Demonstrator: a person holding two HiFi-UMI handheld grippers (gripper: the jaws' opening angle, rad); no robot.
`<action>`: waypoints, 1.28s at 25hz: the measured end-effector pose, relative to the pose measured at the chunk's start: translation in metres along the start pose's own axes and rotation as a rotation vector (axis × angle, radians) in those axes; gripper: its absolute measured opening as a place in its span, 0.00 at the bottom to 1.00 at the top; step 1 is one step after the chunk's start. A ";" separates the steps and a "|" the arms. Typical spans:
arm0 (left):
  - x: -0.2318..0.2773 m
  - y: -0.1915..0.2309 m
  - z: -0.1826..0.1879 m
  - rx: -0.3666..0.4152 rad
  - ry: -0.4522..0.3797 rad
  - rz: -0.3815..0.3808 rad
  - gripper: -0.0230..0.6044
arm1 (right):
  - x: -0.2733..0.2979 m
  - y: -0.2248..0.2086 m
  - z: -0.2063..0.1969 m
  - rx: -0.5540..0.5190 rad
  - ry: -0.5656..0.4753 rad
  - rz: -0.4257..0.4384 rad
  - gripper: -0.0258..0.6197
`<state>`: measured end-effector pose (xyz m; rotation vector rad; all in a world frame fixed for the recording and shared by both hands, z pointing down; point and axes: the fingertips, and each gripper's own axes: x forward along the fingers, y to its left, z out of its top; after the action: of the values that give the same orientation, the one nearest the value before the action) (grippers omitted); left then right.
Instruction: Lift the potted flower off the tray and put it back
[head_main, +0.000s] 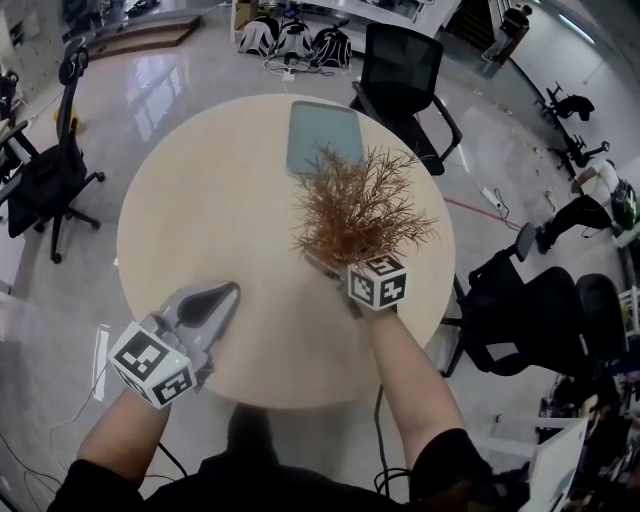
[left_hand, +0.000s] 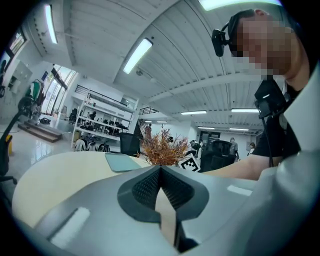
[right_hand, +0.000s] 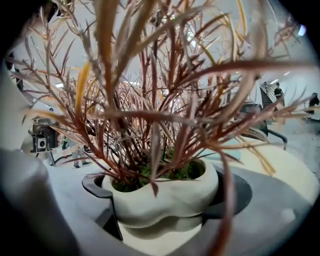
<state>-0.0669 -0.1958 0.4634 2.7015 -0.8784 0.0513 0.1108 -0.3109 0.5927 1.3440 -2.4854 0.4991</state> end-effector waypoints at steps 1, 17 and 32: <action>0.006 0.004 0.004 0.006 0.001 -0.001 0.03 | -0.002 -0.005 0.009 0.000 -0.009 -0.005 0.89; 0.058 0.050 0.039 0.020 -0.027 -0.002 0.03 | 0.011 -0.059 0.114 -0.053 -0.081 -0.037 0.89; 0.124 0.133 0.059 0.002 0.025 -0.014 0.03 | 0.089 -0.136 0.203 -0.053 -0.120 -0.054 0.89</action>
<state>-0.0468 -0.3853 0.4581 2.7029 -0.8529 0.0825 0.1631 -0.5326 0.4678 1.4555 -2.5298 0.3481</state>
